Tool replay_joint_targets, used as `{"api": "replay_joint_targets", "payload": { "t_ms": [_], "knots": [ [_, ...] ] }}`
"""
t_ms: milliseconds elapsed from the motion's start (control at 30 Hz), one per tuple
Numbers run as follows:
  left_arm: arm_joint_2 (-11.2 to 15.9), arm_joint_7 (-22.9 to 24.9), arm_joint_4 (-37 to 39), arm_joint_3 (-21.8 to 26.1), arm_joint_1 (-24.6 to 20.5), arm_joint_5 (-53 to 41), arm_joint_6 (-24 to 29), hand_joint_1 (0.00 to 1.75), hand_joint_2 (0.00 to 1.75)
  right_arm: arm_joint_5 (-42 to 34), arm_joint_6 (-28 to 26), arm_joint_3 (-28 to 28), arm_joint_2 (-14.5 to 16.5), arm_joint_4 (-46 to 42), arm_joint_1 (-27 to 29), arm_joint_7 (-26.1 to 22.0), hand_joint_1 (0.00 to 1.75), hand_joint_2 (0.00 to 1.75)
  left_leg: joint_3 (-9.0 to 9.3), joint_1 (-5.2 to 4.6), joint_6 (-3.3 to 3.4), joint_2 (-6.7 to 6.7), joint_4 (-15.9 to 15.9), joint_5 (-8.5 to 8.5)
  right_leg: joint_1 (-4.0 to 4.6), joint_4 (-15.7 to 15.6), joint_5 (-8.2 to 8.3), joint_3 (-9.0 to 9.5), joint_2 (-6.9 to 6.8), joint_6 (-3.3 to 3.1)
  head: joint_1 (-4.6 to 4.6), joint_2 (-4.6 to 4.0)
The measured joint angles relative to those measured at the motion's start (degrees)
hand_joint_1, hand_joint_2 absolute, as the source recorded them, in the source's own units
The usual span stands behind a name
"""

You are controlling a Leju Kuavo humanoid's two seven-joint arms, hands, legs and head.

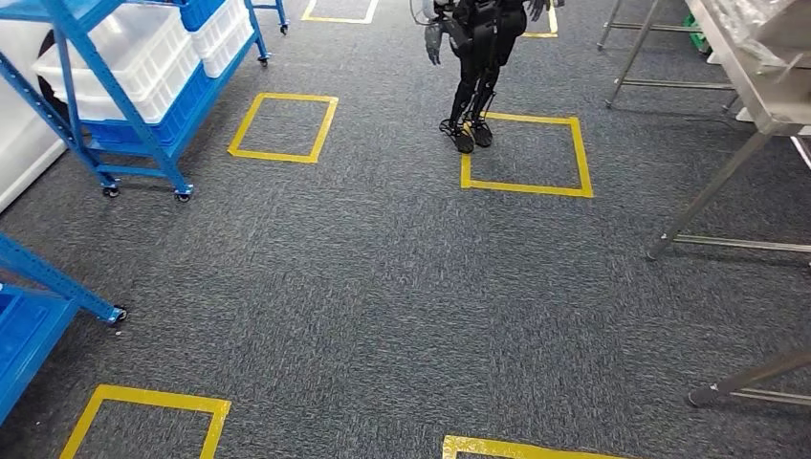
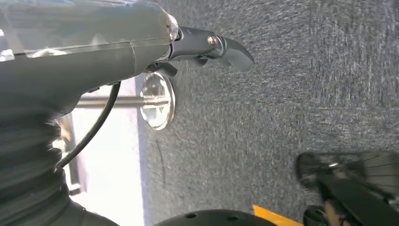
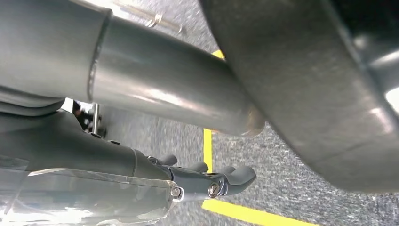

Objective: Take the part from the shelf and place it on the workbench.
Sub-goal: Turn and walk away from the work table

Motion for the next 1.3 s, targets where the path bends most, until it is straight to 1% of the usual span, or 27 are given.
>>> {"api": "replay_joint_targets", "payload": {
  "t_ms": [33,67,133,200,233,300,333,400,433,500,533,567,600,667,733,800,833,900,967,1000,1033,1067,1100,1133,1200,1267,1300],
  "knots": [
    [0.0,-0.1,0.0,0.0,0.1,0.0,0.0,0.0,1.75,0.0,0.0,0.0,0.0,0.0,0.0,0.0,0.0,0.0,-0.35,0.06,-0.1,0.29,1.1,0.01,0.07,0.0,-0.06,0.01,-0.9,-0.02,0.0,0.0],
    [0.0,-0.1,0.0,0.0,0.2,0.0,0.0,0.0,1.75,0.1,0.0,0.0,0.0,0.0,-0.1,0.0,0.0,0.0,0.44,0.11,-0.15,0.63,-0.1,1.04,0.1,0.0,-0.13,0.05,-1.69,0.02,0.0,0.0],
    [0.1,-0.1,0.0,0.0,0.3,0.0,-0.1,0.0,1.75,0.2,0.0,0.0,0.0,0.0,-0.1,0.0,0.0,0.0,4.75,0.07,-0.06,2.57,-7.7,4.42,0.17,0.1,-0.39,0.31,-3.05,0.33,0.0,0.0],
    [0.2,-0.2,0.0,0.0,0.2,0.1,-0.1,0.0,1.75,0.3,-0.1,0.0,-0.1,0.0,-0.2,0.0,0.0,0.0,8.08,-0.2,0.55,4.47,-13.8,6.22,0.52,0.3,-0.78,0.55,-4.22,0.89,0.02,0.0],
    [0.2,-0.2,0.0,0.0,0.2,0.1,-0.1,0.0,1.75,0.3,-0.1,0.0,-0.1,0.0,-0.3,0.0,0.0,0.0,8.56,-0.35,0.87,4.81,-14.9,6.29,0.7,0.4,-0.91,0.64,-4.74,1.17,0.02,0.0],
    [0.2,-0.3,0.0,0.0,0.4,0.1,-0.1,0.0,1.75,0.4,-0.1,0.0,-0.1,0.0,-0.6,0.0,0.0,0.0,8.44,-0.41,1.54,3.65,-15.1,6.45,0.73,0.5,-1.14,0.8,-5.54,1.67,0.02,0.0],
    [0.2,-0.3,0.0,0.0,0.5,0.1,-0.1,0.0,1.75,0.4,-0.2,0.0,-0.1,0.0,-0.7,0.0,0.0,0.0,8.49,-0.36,1.84,3.12,-15.3,6.58,0.6,0.9,-1.58,0.76,-4.91,1.99,0.02,0.0],
    [0.2,-0.3,0.0,0.0,0.4,0.1,-0.1,0.0,1.75,0.5,-0.2,0.0,-0.1,0.0,-0.9,-0.1,0.0,0.0,8.57,-0.15,2.45,1.99,-15.6,6.92,0.26,4.6,-4.16,-0.74,-2.07,2.51,0.03,0.0],
    [0.1,-0.3,0.0,0.0,0.3,0.1,-0.1,0.0,1.75,0.5,-0.2,0.0,-0.1,0.0,-0.8,-0.1,0.0,0.0,8.48,-0.17,2.63,1.4,-15.6,7.01,0.14,8.2,-6.08,-2.38,-0.41,2.67,0.04,0.0],
    [0.1,-0.3,0.0,0.0,0.2,0.1,-0.1,0.0,1.75,0.6,-0.2,-0.1,-0.1,0.0,-0.8,-0.1,0.0,0.0,8.29,-0.26,2.82,-0.03,-15.5,7.13,0.08,15.6,-8.94,-6.11,0.88,2.74,0.04,0.0],
    [0.1,-0.3,0.0,0.0,0.2,0.1,-0.1,0.0,1.75,0.6,-0.3,-0.1,-0.1,0.0,-0.8,-0.1,0.0,0.0,8.27,-0.29,2.84,-0.84,-15.5,7.15,0.08,17.2,-8.82,-7.03,1.06,2.71,0.04,0.0],
    [0.1,-0.3,0.0,0.0,0.3,0.1,-0.1,0.0,1.75,0.7,-0.3,-0.1,-0.2,0.0,-0.8,-0.1,0.0,0.0,8.3,-0.31,2.84,-1.7,-15.4,7.16,0.06,16.4,-7.52,-6.85,1.21,2.64,0.04,0.0],
    [0.1,-0.3,0.0,0.0,0.3,0.1,-0.1,0.0,1.75,0.7,-0.3,-0.1,-0.2,0.0,-0.8,-0.1,0.0,0.0,8.36,-0.3,2.79,-2.58,-15.3,7.15,-0.01,13.5,-5.35,-5.62,1.53,2.54,0.04,0.0],
    [0.0,-0.3,0.0,0.0,0.2,0.1,-0.1,0.0,1.75,0.8,-0.3,-0.1,-0.2,0.0,-0.7,-0.1,0.0,0.0,8.28,-0.33,2.48,-4.19,-15.0,7.11,-0.23,5.7,-1.5,-2.25,3.61,2.3,0.04,0.0],
    [0.0,-0.3,0.0,0.0,0.2,0.1,-0.2,0.0,1.75,0.8,-0.3,-0.1,-0.2,0.0,-0.6,-0.1,0.0,0.0,7.86,-0.34,1.8,-5.45,-14.9,7.26,-0.25,2.0,-0.39,-0.83,5.13,1.92,0.04,0.0],
    [0.0,-0.3,0.0,0.0,0.3,0.1,-0.2,0.0,1.75,0.9,-0.3,-0.1,-0.1,0.0,-0.7,-0.1,0.0,0.0,7.49,-0.27,0.98,-6.5,-15.1,7.6,-0.15,1.7,-0.24,-0.88,4.39,1.26,0.04,0.0],
    [0.0,-0.3,0.0,0.0,0.4,0.1,-0.2,0.0,1.75,0.9,-0.3,-0.1,0.0,0.0,-0.8,-0.1,0.0,0.0,7.31,-0.24,0.69,-6.21,-14.9,7.51,-0.18,1.4,-0.03,-0.81,3.76,0.85,0.04,0.0],
    [0.0,-0.3,0.0,0.0,0.4,0.1,-0.2,0.0,1.75,0.9,-0.4,-0.1,0.0,0.0,-0.7,-0.1,0.0,0.0,5.79,-0.38,0.32,-3.64,-11.9,5.56,-0.25,0.8,0.35,-0.72,2.25,-0.04,0.02,0.0],
    [0.0,-0.2,0.0,0.0,0.1,0.0,-0.2,0.0,1.75,1.0,-0.4,-0.1,0.1,0.0,-0.5,-0.1,0.0,0.0,2.49,-0.39,0.13,-0.68,-4.7,1.77,0.07,0.7,0.38,-0.77,0.53,-0.54,0.01,0.0],
    [0.0,-0.2,0.0,0.0,0.1,0.0,-0.2,0.0,1.75,1.0,-0.4,-0.1,0.0,0.0,-0.4,-0.1,0.0,0.0,0.9,-0.34,0.01,-0.11,-1.1,0.36,0.22,0.7,0.34,-0.81,-0.38,-0.64,0.02,0.0],
    [0.0,-0.2,0.0,0.0,0.1,0.0,-0.2,0.0,1.75,1.1,-0.4,-0.1,0.0,0.0,-0.4,-0.1,0.0,0.0,0.08,-0.29,-0.08,0.21,1.0,-0.12,0.34,0.7,0.29,-0.82,-1.25,-0.7,0.02,0.0],
    [0.0,-0.2,0.0,0.0,0.1,0.0,-0.2,0.0,1.75,1.1,-0.4,-0.1,0.0,0.0,-0.4,-0.1,0.0,0.0,0.31,-0.26,-0.12,0.44,0.9,0.42,0.41,0.7,0.24,-0.81,-2.04,-0.72,0.02,0.0],
    [0.0,-0.2,0.0,0.0,0.2,0.0,-0.2,0.0,1.75,1.2,-0.4,-0.1,0.0,0.0,-0.4,0.0,0.0,0.0,1.65,-0.24,-0.08,0.78,-1.3,1.78,0.47,0.8,0.19,-0.77,-2.78,-0.7,0.02,0.0],
    [0.0,-0.2,0.0,0.0,0.2,0.0,-0.2,0.0,1.75,1.2,-0.4,-0.1,0.0,0.0,-0.4,0.0,0.0,0.0,3.86,-0.27,0.07,1.58,-5.2,3.59,0.52,0.8,0.11,-0.69,-3.47,-0.63,0.02,0.0],
    [0.1,-0.2,0.0,0.0,0.1,0.0,-0.3,0.0,1.75,1.2,-0.4,-0.1,0.0,0.0,-0.5,0.0,0.0,0.0,7.87,-0.62,0.67,4.31,-12.6,5.78,0.8,0.9,-0.13,-0.46,-4.73,-0.32,0.02,0.0],
    [0.1,-0.3,0.0,0.0,0.0,0.0,-0.3,0.0,1.75,1.1,-0.4,-0.1,0.0,0.0,-0.5,0.0,0.0,0.0,9.06,-1.01,1.35,5.42,-15.3,6.06,1.05,0.9,-0.31,-0.27,-5.83,0.15,0.02,0.0],
    [0.1,-0.2,0.0,0.0,0.0,-0.1,-0.3,0.0,1.75,1.0,-0.5,-0.1,0.0,0.0,-0.6,0.0,0.0,0.0,8.96,-1.06,1.65,4.69,-15.4,6.23,1.06,0.9,-0.36,-0.15,-6.36,0.41,0.02,0.0]
  ]
}}
